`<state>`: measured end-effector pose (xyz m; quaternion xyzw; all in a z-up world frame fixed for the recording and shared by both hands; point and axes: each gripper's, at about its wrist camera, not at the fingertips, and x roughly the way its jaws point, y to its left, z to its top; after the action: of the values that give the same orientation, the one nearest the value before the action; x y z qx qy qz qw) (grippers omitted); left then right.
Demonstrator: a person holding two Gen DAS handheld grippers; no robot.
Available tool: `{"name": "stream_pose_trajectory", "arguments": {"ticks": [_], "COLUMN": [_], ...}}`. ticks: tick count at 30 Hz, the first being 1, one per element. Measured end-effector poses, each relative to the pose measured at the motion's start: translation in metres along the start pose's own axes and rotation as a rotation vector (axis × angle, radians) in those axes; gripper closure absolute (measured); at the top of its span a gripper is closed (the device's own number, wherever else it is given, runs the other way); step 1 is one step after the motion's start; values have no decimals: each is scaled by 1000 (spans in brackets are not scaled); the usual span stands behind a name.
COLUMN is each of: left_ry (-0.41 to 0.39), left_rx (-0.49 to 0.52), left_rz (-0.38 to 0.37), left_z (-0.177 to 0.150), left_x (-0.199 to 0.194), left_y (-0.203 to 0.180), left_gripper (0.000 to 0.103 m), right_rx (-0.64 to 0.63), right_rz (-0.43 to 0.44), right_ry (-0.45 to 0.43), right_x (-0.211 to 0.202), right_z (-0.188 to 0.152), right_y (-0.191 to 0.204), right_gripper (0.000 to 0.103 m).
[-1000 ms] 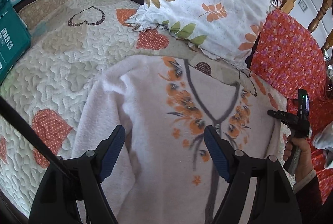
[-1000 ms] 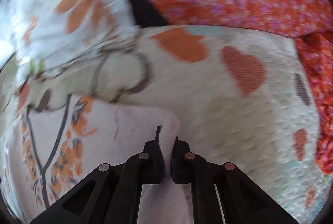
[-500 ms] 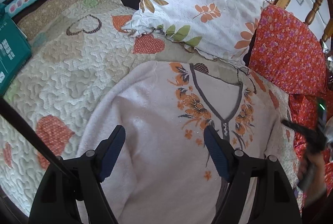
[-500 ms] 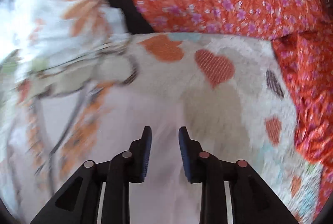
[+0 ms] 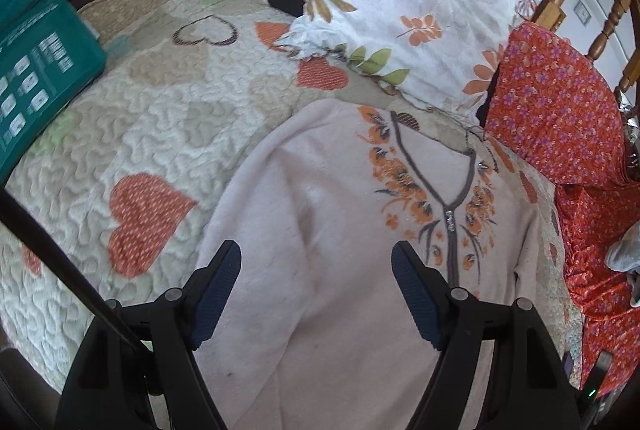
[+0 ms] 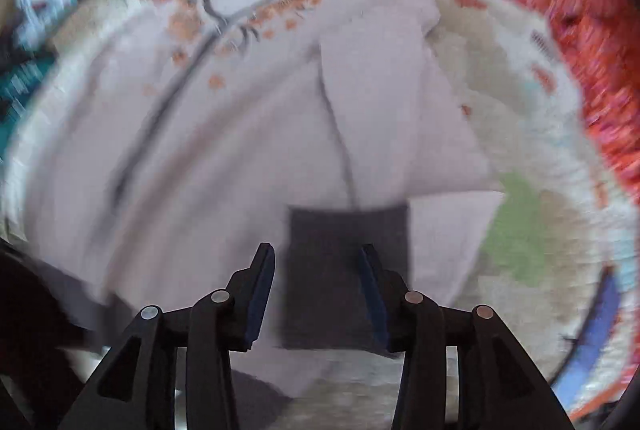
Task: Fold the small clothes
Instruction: 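Grasp the grey cuff with the right gripper and lift it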
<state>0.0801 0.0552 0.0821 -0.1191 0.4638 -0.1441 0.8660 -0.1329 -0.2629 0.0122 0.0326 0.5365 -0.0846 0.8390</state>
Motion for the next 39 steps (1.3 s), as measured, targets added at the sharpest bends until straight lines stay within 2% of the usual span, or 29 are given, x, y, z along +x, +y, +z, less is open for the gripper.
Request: {"name": "stream_pose_trajectory", "arguments": {"ticks": [1, 2, 3, 4, 7, 12, 16, 17, 20, 23, 26, 30, 33, 35, 39], "left_ry": [1, 1, -2, -6, -16, -14, -17, -19, -27, -35, -46, -65, -78, -86, -106], "left_rx": [-5, -8, -11, -12, -10, -13, -26, -30, -44, -59, -73, -82, -95, -104, -136], "left_rz": [5, 7, 9, 12, 18, 13, 9, 8, 7, 11, 19, 25, 20, 17, 6], "left_z": [-2, -3, -4, -4, -6, -7, -5, -4, -1, 3, 7, 12, 16, 19, 26], "left_x": [0, 0, -1, -2, -4, -5, -7, -8, -10, -11, -13, -18, -24, -28, -37], "left_y": [2, 4, 5, 5, 4, 2, 2, 3, 5, 10, 16, 23, 30, 34, 48], "left_gripper": [26, 26, 26, 26, 26, 26, 26, 26, 26, 26, 26, 26, 26, 26, 26], "right_rx": [-18, -14, 2, 31, 174, 440, 626, 670, 796, 845, 805, 669, 536, 434, 326], "right_rz": [-37, -34, -33, -46, -5, -143, -367, -400, -421, -428, -383, -267, -123, -11, 172], "right_ry": [-2, -10, -28, -35, -104, -223, -269, -272, -291, -310, -317, -315, -306, -293, -246], "right_x": [4, 4, 1, -4, -34, -97, -138, -144, -157, -161, -160, -142, -121, -103, -63], "right_z": [-7, -12, -15, -16, -14, -21, -30, -33, -42, -38, -12, 38, 84, 118, 158], "right_y": [3, 1, -3, -10, -48, -155, -251, -273, -316, -329, -307, -241, -177, -120, -29], "right_gripper": [56, 63, 88, 95, 95, 95, 95, 95, 95, 95, 95, 95, 95, 95, 95]}}
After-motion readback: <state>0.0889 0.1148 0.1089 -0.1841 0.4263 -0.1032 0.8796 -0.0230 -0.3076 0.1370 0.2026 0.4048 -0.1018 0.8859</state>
